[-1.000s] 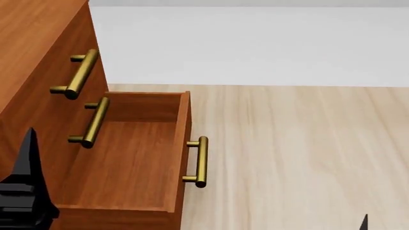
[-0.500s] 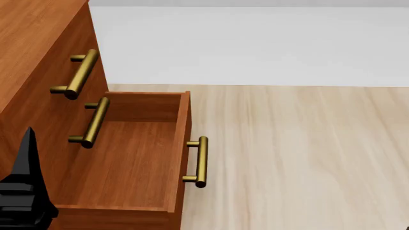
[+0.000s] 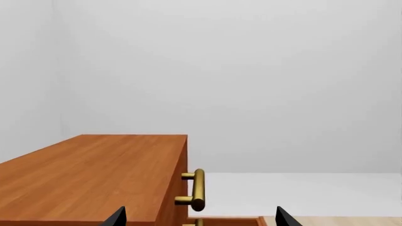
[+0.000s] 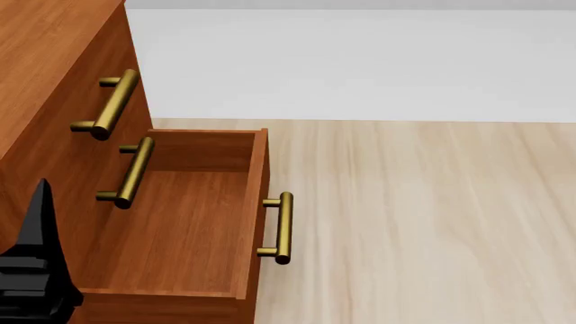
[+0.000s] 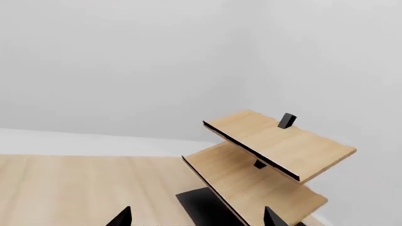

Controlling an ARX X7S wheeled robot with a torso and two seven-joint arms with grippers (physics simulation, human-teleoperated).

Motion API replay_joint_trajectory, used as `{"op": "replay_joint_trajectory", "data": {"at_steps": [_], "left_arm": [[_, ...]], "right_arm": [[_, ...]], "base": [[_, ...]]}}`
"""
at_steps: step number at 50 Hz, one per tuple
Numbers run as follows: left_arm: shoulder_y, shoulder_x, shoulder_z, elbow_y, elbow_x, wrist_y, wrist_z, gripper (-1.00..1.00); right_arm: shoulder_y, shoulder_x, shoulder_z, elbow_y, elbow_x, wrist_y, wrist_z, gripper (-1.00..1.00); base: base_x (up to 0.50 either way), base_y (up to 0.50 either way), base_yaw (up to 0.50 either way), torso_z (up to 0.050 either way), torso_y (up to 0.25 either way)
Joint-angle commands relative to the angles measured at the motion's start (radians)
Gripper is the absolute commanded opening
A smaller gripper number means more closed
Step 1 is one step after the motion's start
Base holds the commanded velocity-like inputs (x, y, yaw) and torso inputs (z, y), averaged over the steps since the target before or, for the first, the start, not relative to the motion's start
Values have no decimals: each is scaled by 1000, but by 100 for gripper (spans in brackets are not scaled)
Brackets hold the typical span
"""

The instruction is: Put the wine bottle in the bottom drawer of the cabinet.

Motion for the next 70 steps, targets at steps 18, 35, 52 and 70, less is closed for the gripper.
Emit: {"op": "replay_joint_trajectory", "data": {"at_steps": [18, 35, 52, 70], "left_arm": [[1, 5, 3, -10, -2, 2, -1, 100], [21, 3, 1, -28, -2, 29, 16, 100], [33, 5, 4, -41, 6, 40, 27, 100], [32, 10, 6, -42, 9, 37, 26, 100]], "right_arm": [[6, -22, 114, 20, 79, 49, 32, 100], [-21, -48, 157, 81, 84, -3, 11, 100], [-29, -60, 177, 149, 70, -40, -2, 100], [-27, -74, 195, 236, 64, -88, -26, 100]], "base": [[0, 0, 0, 0, 0], [0, 0, 0, 0, 0], [0, 0, 0, 0, 0], [0, 0, 0, 0, 0]]}}
